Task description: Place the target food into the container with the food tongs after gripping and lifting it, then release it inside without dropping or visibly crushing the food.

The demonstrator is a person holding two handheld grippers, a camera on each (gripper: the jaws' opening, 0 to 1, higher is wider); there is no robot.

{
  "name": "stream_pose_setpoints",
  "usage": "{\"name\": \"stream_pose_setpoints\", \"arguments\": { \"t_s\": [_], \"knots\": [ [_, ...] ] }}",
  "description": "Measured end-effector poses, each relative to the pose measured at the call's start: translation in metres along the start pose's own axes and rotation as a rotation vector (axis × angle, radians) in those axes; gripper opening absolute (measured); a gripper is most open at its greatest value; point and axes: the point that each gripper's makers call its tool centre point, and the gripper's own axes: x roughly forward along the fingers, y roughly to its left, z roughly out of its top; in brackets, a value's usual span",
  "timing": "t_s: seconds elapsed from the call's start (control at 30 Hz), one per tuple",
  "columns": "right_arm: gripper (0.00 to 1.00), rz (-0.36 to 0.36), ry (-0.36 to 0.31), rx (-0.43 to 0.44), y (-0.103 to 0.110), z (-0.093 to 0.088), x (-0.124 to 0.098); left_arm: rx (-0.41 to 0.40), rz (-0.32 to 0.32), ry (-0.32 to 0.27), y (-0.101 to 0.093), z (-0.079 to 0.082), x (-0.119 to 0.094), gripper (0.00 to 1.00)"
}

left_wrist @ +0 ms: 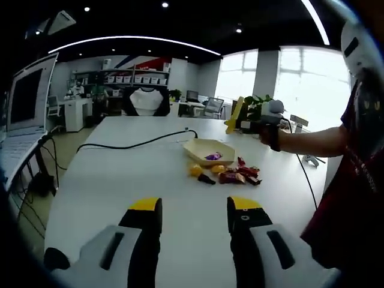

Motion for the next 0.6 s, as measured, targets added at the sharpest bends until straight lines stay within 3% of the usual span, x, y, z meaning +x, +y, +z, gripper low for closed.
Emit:
{"name": "stream_pose_setpoints", "arguments": {
  "t_s": [0.33,0.43,0.6],
  "knots": [
    [0.23,0.034,-0.013,-0.02,0.005,0.011,-0.017,-0.003,-0.007,-0.007,-0.004,0.001,0.002,0.46],
    [0.23,0.058,-0.03,-0.016,0.01,0.021,-0.046,0.014,-0.044,-0.015,-0.015,0.007,0.013,0.46],
    [0.23,0.046,-0.026,0.023,0.008,0.012,-0.064,0.028,-0.07,-0.015,-0.021,0.009,0.018,0.46]
  ]
}}
